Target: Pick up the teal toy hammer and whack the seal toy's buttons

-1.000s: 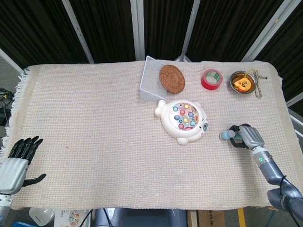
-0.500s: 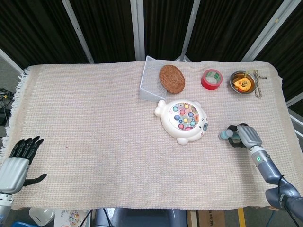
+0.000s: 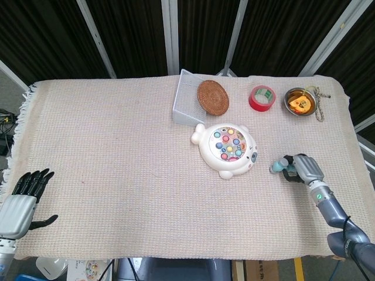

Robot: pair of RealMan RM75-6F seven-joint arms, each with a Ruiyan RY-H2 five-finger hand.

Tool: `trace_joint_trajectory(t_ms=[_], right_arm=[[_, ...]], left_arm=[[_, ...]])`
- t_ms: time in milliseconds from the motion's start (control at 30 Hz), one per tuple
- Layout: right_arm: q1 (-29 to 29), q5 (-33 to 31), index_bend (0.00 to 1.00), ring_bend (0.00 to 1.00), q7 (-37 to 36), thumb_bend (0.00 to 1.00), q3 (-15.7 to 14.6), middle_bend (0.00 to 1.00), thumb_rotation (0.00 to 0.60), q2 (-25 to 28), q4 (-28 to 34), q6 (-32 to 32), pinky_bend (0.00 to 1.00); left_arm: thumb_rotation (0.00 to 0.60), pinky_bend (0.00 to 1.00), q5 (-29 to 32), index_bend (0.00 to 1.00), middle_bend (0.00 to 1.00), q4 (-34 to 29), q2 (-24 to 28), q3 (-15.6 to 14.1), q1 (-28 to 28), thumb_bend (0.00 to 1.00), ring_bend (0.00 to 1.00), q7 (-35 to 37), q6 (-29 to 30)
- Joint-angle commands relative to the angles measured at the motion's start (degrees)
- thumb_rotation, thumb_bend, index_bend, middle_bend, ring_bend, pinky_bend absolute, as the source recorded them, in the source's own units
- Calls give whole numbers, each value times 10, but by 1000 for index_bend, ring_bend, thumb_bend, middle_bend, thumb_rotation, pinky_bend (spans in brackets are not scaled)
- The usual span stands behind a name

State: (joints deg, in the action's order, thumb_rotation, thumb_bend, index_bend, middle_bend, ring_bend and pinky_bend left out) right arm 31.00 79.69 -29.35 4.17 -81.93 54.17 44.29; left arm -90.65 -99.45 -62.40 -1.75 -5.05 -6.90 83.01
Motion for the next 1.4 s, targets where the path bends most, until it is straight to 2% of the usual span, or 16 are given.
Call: trace_joint_trajectory(t_ms=[33, 333, 567, 733, 967, 1100, 1400], right_arm=[[-1, 0, 570, 380, -1, 593, 0, 507, 600, -1, -1, 2, 220], [-7, 4, 682, 467, -15, 629, 2, 597, 600, -6, -6, 22, 314], [-18, 21, 786, 544, -37, 696, 6, 678, 600, -10, -5, 78, 411], [-16, 40, 850, 597, -32, 735, 13, 728, 600, -1, 17, 123, 489], [15, 56, 902, 638, 22, 765, 31, 768, 600, 34, 82, 131, 532], [41, 52, 918, 650, 73, 773, 44, 779, 600, 49, 117, 112, 532], [86, 26, 935, 664, 184, 779, 61, 792, 600, 51, 153, 63, 532]], left_arm=[[600, 0, 0, 0, 0, 0, 0, 0, 0, 46, 0, 0, 0], [600, 0, 1, 0, 0, 1, -1, 0, -1, 46, 0, 2, 0], [600, 0, 0, 0, 0, 4, -2, 0, -1, 46, 0, 5, 0], [600, 0, -1, 0, 0, 5, -2, 0, -3, 46, 0, 5, -3], [600, 0, -4, 0, 0, 2, -3, 1, -7, 46, 0, 0, -7], [600, 0, -3, 0, 0, 1, -4, 1, -10, 46, 0, -2, -11], [600, 0, 6, 0, 0, 3, -4, 2, -12, 46, 0, -1, -16]])
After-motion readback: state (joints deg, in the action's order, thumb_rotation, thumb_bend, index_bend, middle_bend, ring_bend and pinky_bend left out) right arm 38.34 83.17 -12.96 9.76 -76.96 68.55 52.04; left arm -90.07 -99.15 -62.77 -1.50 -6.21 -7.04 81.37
